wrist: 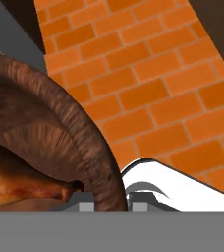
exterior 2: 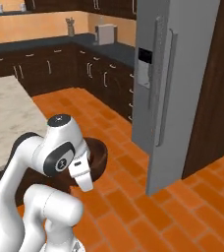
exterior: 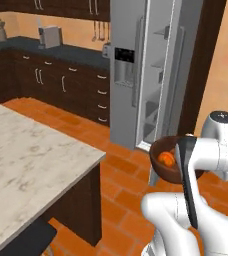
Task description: Pick the chicken drumstick and squash from their plates and place them in the bowl. Then put the bowl in the fridge.
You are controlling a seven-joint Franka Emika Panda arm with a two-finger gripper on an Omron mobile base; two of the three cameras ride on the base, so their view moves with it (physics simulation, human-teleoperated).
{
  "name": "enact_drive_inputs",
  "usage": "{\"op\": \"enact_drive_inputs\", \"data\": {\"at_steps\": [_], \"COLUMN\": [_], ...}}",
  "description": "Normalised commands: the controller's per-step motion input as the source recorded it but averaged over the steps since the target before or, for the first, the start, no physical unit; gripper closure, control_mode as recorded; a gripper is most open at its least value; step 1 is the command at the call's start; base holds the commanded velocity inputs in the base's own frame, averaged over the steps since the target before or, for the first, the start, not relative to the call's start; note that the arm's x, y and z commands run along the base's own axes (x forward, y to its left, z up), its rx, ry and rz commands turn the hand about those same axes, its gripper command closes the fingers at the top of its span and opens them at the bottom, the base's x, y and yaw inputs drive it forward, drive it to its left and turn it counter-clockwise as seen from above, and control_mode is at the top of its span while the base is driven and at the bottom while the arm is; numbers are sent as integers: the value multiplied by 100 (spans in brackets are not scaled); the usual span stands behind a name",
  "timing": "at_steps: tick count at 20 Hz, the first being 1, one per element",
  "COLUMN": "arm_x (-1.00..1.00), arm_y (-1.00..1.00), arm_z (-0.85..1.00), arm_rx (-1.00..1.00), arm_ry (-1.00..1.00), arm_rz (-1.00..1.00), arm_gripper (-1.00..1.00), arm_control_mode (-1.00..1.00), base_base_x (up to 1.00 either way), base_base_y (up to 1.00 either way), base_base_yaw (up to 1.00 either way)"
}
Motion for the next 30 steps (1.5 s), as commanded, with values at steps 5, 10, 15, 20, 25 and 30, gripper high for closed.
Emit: {"op": "enact_drive_inputs", "data": {"at_steps": [5, 10, 15, 20, 25, 30], "arm_x": [0, 0, 0, 0, 0, 0], "arm_y": [0, 0, 0, 0, 0, 0], "arm_z": [0, 0, 0, 0, 0, 0], "arm_rx": [0, 0, 0, 0, 0, 0], "arm_ry": [0, 0, 0, 0, 0, 0], "arm_rz": [0, 0, 0, 0, 0, 0], "arm_gripper": [100, 100, 100, 100, 100, 100], "arm_control_mode": [100, 100, 100, 100, 100, 100], "base_base_x": [91, 78, 63, 44, 95, 94], "base_base_y": [-94, -88, -56, 12, 9, 0], "base_base_yaw": [43, 46, 46, 21, 1, 14]}}
